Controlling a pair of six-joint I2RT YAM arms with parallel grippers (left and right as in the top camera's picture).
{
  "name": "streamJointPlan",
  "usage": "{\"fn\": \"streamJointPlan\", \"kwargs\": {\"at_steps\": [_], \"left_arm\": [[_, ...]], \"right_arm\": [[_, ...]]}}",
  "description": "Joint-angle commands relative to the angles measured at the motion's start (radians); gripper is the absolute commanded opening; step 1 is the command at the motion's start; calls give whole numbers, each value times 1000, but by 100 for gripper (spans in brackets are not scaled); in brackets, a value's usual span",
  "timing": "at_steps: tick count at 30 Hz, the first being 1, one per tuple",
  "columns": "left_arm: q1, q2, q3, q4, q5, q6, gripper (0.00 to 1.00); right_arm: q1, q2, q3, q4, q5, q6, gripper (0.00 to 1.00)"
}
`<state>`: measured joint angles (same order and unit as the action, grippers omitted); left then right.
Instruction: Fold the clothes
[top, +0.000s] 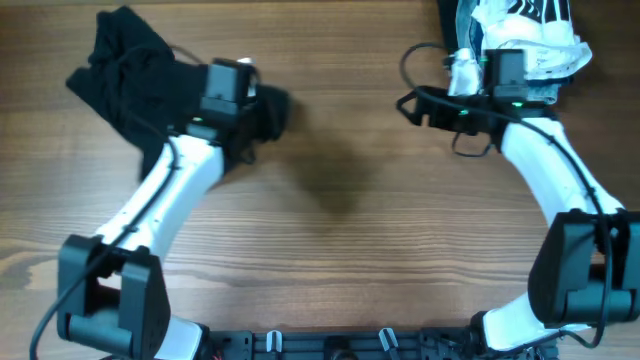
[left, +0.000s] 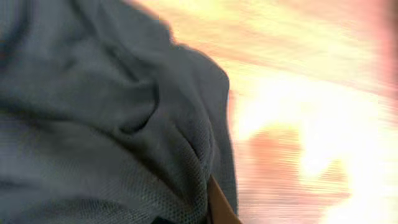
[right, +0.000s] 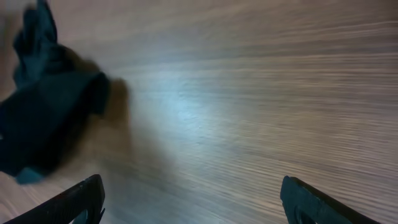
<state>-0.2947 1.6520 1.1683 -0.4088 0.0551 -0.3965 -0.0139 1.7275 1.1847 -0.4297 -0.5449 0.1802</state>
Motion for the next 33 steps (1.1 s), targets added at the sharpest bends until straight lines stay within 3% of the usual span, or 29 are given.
{"fn": "streamJointPlan", "kwargs": {"at_steps": [1,13,26,27,28,30,31,33], "left_arm": [[-129,26,9,108,38,-32,4],[-305,151,9,425,81,-118,4],[-430,155,11,629,82,-136,4],[-438,157,11,647,82,-135,8],[-444,157,11,658,82,-135,23],[-450,156,11,668,82,-132,81],[-450,156,11,667,82,-132,100],[-442,150,11,647,82,-130,100]], "right_arm": [[-83,-56,20,2,-91,21,91],[-232,-128,20,-15,-130,31,92],[-327,-131,20,-12,-157,29,92],[-333,-131,20,-12,-156,29,92],[-337,-131,20,-13,-156,29,93],[-340,-131,20,-12,-160,29,93],[-340,-131,20,-13,-161,29,93],[-340,-131,20,-14,-161,29,93]]}}
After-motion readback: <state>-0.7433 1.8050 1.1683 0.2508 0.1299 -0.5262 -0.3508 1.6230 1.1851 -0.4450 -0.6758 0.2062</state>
